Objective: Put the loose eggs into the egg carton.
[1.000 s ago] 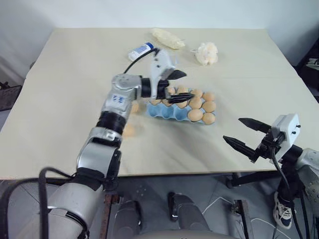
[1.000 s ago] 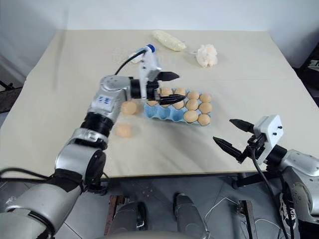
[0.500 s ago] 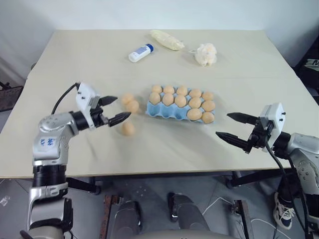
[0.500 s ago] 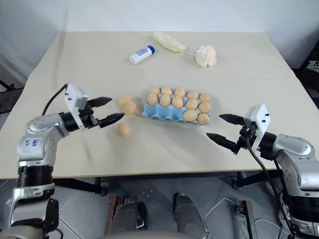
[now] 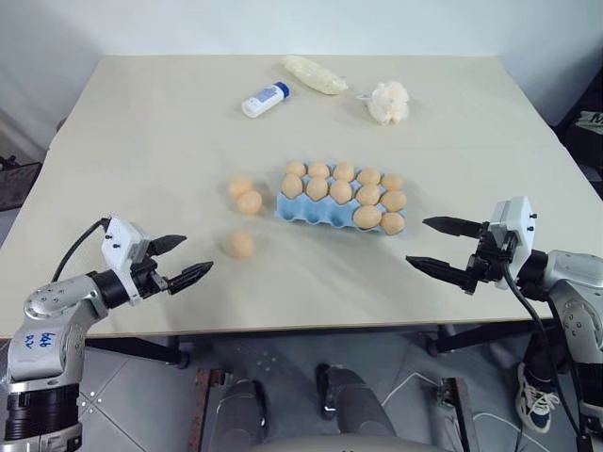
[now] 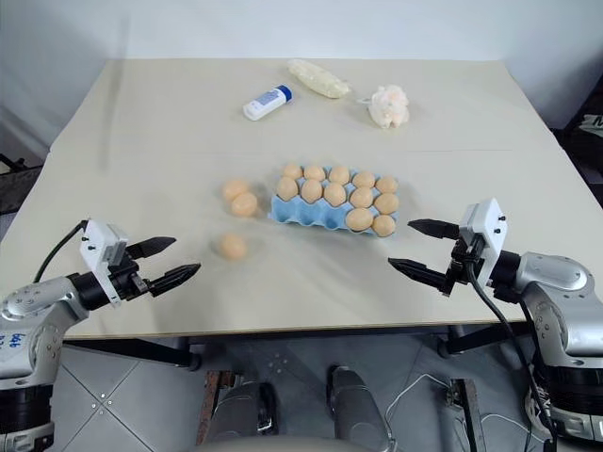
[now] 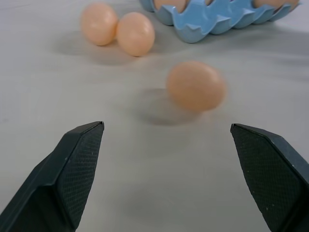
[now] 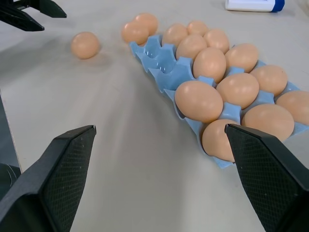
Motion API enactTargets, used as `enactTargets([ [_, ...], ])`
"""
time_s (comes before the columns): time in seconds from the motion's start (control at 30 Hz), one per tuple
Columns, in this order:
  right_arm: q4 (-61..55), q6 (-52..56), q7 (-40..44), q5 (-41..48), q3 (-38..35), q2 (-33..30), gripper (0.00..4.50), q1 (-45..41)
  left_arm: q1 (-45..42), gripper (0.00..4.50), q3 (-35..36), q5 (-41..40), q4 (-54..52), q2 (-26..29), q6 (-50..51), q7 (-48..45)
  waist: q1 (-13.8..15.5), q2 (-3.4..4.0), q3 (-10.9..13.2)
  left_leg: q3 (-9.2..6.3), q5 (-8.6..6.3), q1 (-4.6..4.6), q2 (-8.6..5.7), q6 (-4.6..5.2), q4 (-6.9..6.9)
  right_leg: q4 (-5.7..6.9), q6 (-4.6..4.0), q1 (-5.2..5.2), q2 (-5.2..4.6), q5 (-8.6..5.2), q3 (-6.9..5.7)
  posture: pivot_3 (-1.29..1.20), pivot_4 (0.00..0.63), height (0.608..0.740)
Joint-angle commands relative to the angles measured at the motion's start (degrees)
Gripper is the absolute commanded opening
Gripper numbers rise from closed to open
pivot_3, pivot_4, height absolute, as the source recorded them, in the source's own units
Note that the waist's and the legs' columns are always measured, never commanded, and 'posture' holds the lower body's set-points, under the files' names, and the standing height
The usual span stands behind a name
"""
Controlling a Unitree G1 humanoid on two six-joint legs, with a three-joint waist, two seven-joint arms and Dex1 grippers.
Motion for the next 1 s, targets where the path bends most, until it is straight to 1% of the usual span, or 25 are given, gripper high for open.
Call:
enactTargets([
  [0.03, -0.2, -1.0, 0.6, 0.0, -1.0, -1.2, 4.50, -1.2, -0.3, 4.46, 0.0, -1.6, -3.2, -0.3, -1.7, 0.9, 0.0, 0.00, 0.0, 0.00, 0.00, 0.00, -0.01, 0.00, 0.01, 0.00, 0.00, 0.00, 0.00, 0.00, 0.00, 0.00, 0.150, 0.740],
  [0.2, 0.1, -0.8, 0.4, -0.4, -0.7, -1.0, 4.50, -1.8, -5.6, 4.46, -3.9, -0.4, -2.1, -2.6, -2.1, 4.8, -0.1, 0.00, 0.0, 0.00, 0.01, 0.00, -0.02, 0.01, 0.02, -0.01, 0.02, 0.01, 0.03, 0.02, 0.02, 0.00, 0.150, 0.740],
  [0.27, -0.9, -0.4, -0.3, -0.4, -1.1, -0.9, 4.50, -0.9, -9.8, 4.46, -7.9, 1.7, 1.1, -5.7, -3.7, 6.9, 0.3, 0.01, 0.0, -0.01, 0.01, -0.02, -0.02, 0.02, 0.02, -0.02, 0.04, 0.02, 0.06, 0.04, 0.03, 0.00, 0.150, 0.740],
  [0.33, -1.6, -0.1, -0.8, -0.2, -1.6, -1.0, 4.50, -0.2, -12.2, 4.46, -10.6, 3.6, 4.0, -6.9, -4.4, 7.9, 0.6, 0.00, 0.0, 0.00, 0.04, -0.02, -0.07, 0.06, 0.04, -0.02, 0.09, 0.02, 0.26, 0.06, 0.03, 0.00, 0.150, 0.740],
  [0.43, -2.3, 0.0, -1.4, 0.0, -2.3, -1.1, 4.50, 0.9, -14.4, 4.46, -13.2, 5.1, 7.4, -7.4, -4.7, 8.2, 0.4, -0.01, 0.0, 0.06, 0.13, -0.01, -0.04, 0.28, 0.00, -0.04, 0.30, 0.01, 0.28, 0.19, 0.12, 0.00, 0.150, 0.740],
  [0.5, -2.9, 0.1, -1.8, 0.2, -2.9, -1.2, 4.50, 1.8, -15.3, 4.46, -14.6, 6.2, 9.7, -7.5, -5.1, 8.4, 0.2, -0.01, 0.0, 0.06, 0.11, 0.00, 0.02, 0.29, -0.01, -0.03, 0.74, 0.00, 0.28, 0.44, 0.10, 0.00, 0.150, 0.740],
  [0.7, -4.3, 0.3, -2.9, 0.6, -4.2, -1.3, 4.50, 3.7, -17.6, 4.46, -16.5, 8.3, 15.6, -8.5, -7.7, 9.4, 0.4, -0.01, 0.0, 0.00, 0.09, 0.00, 0.09, 0.25, -0.02, -0.03, 0.68, -0.01, 0.28, 0.40, 0.03, 0.00, 0.150, 0.740],
  [0.8, -4.7, 0.5, -3.3, 0.6, -4.4, -1.3, 4.50, 4.2, -18.8, 4.46, -18.0, 9.6, 17.8, -8.3, -6.7, 9.4, 0.4, -0.01, 0.0, 0.03, 0.08, -0.02, 0.03, 0.26, 0.00, -0.07, 0.66, -0.01, 0.27, 0.39, 0.06, 0.00, 0.150, 0.740],
  [0.9, -4.7, 0.4, -3.5, 0.6, -4.6, -1.4, 4.50, 4.5, -20.2, 3.83, -19.4, 12.0, 20.5, -7.6, -7.7, 9.8, 0.6, 0.00, 0.0, 0.05, 0.07, -0.02, -0.05, 0.29, 0.00, -0.09, 0.65, 0.01, 0.27, 0.38, 0.07, 0.00, 0.150, 0.740],
  [1.0, -4.6, 0.4, -3.5, 0.6, -4.7, -1.5, 4.50, 4.5, -21.3, 2.89, -18.2, 11.2, 21.7, -8.3, -8.9, 10.0, 0.6, -0.01, 0.0, 0.07, -0.01, -0.02, -0.06, 0.16, 0.02, -0.12, 0.63, 0.01, 0.25, 0.38, 0.09, 0.00, 0.150, 0.740],
])
